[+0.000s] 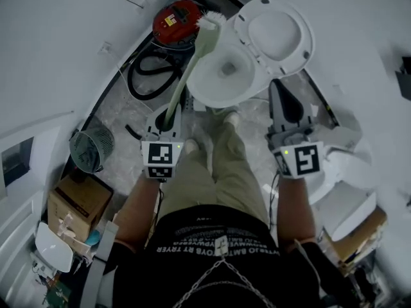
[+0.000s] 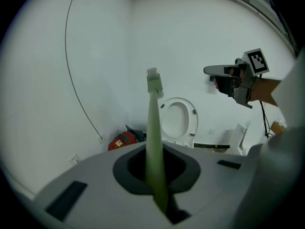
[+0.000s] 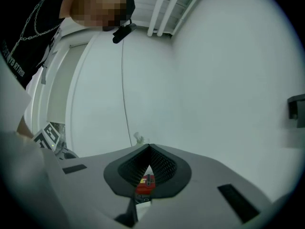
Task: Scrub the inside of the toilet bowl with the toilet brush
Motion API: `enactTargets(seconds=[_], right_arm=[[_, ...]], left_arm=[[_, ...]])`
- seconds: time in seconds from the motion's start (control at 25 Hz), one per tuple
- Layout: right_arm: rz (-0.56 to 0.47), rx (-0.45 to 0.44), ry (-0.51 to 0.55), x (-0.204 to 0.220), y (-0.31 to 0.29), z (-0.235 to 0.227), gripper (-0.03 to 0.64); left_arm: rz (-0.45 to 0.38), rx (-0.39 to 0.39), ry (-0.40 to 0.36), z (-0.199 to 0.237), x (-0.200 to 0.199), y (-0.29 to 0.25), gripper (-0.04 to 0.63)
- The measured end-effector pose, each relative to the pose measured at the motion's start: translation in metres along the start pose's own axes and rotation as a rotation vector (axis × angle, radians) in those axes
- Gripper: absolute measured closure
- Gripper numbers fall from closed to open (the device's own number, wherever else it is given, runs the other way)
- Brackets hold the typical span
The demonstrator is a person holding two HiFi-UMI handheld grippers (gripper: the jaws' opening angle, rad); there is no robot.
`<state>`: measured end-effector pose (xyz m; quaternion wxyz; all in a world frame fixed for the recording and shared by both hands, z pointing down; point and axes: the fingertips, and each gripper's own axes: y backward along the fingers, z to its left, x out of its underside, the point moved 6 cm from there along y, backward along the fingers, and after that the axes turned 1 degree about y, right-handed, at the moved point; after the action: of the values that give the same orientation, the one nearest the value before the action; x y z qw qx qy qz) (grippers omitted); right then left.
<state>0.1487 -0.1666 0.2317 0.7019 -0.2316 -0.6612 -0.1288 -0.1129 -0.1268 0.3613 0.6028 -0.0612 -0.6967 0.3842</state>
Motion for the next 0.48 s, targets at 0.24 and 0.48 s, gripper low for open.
enactTargets(seconds=[0.24,0.48], right_arm=[[0.009,-0.023,0.026,0.037,-0.006,-0.015,0.614],[0.026,-0.031,-0.014,0.068,-0.016,-0.019,0.614]], left_arm=[[0.041,0.001,0.008,-0.008,0.026,-0.03,0.594],[0.08,-0.007,-0.007,-0.011,0.057,-0.056,0.594]])
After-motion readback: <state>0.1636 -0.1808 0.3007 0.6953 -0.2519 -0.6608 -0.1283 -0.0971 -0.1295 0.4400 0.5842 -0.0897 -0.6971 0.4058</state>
